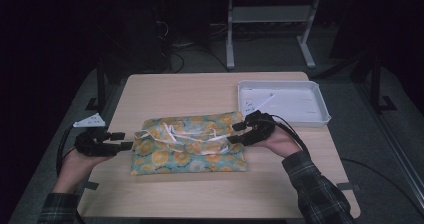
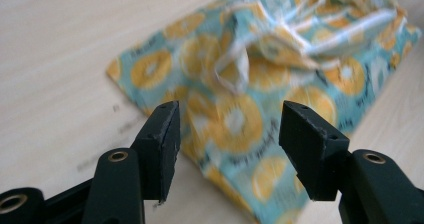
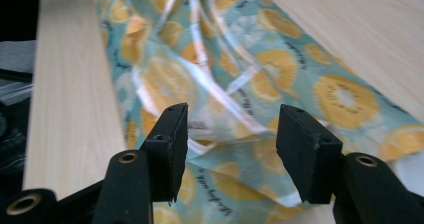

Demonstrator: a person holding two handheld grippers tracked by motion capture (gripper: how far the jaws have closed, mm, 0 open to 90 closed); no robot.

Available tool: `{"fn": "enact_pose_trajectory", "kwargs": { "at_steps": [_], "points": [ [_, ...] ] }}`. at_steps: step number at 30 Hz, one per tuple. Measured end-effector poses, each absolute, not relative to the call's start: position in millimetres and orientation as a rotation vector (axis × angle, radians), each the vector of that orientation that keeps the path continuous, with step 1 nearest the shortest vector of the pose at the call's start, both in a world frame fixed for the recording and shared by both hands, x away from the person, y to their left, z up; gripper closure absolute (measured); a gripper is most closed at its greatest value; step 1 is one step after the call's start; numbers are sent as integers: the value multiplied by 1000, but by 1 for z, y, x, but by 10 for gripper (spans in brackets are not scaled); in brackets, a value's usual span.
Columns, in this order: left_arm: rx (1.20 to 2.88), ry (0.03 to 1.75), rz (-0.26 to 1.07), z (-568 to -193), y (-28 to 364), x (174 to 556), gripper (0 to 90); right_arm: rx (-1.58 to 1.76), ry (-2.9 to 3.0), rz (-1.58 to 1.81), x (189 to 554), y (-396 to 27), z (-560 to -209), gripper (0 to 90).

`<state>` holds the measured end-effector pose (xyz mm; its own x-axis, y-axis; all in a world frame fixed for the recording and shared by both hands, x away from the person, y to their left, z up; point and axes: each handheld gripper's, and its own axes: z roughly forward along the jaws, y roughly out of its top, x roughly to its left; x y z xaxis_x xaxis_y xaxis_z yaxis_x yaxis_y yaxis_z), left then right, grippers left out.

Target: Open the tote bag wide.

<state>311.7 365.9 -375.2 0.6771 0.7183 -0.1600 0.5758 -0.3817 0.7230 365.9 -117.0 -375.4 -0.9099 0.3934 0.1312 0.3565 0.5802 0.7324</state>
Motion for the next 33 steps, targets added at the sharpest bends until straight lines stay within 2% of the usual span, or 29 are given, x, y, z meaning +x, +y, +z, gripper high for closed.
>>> {"fn": "enact_pose_trajectory", "kwargs": {
  "at_steps": [9, 17, 33],
  "points": [
    [2123, 1006, 209, -399, 362, 271, 414, 507, 2779, 1297, 354, -96, -376, 450],
    [2123, 996, 192, -411, 350, 253, 413, 424, 2813, 1308, 353, -72, -378, 452],
    [2174, 964, 166, -420, 339, 247, 401, 347, 2854, 1326, 364, -30, -389, 465]
  ]
}}
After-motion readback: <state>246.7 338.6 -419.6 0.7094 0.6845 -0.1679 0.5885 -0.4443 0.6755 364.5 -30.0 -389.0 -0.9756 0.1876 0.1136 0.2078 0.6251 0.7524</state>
